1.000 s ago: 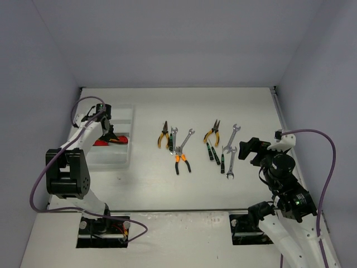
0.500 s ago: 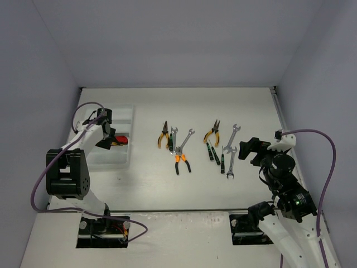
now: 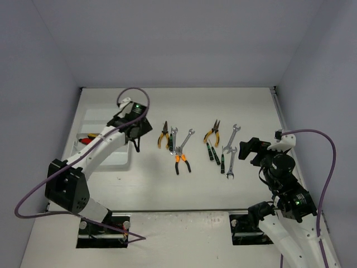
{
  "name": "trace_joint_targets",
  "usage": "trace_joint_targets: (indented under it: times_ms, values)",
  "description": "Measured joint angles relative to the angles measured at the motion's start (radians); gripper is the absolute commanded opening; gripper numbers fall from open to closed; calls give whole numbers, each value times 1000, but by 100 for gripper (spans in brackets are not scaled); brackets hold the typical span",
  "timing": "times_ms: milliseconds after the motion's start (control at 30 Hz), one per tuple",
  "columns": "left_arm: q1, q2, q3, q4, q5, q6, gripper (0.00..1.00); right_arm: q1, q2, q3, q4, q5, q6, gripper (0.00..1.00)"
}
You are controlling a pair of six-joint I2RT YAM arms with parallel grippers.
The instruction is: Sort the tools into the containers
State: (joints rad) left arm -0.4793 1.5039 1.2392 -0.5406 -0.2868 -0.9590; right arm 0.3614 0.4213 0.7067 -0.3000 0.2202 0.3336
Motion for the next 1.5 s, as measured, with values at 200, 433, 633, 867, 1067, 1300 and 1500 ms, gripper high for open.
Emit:
trace_joint_targets:
  times_ms: [200,433,633,867,1067,1300,1500]
  values:
    - [-229,96,10,-14,40,99,44,0,0,0,0,1,0,100]
    - [-373,296,82,-25,80,115,41,0,-1,0,0,1,0,100]
    - [-389,408,115,-27,87,105,39,0,-6,0,0,7,2,100]
    - [-389,467,154,-26,84,88,30,0,-6,0,0,7,3,100]
    - [-390,473,159,-18,85,72,11,0,-6,0,0,7,3,100]
    - [-390,451,130,-6,74,57,0,0,-6,0,0,7,3,100]
    - [-390,362,70,-53,42,47,0,0,-7,0,0,7,3,100]
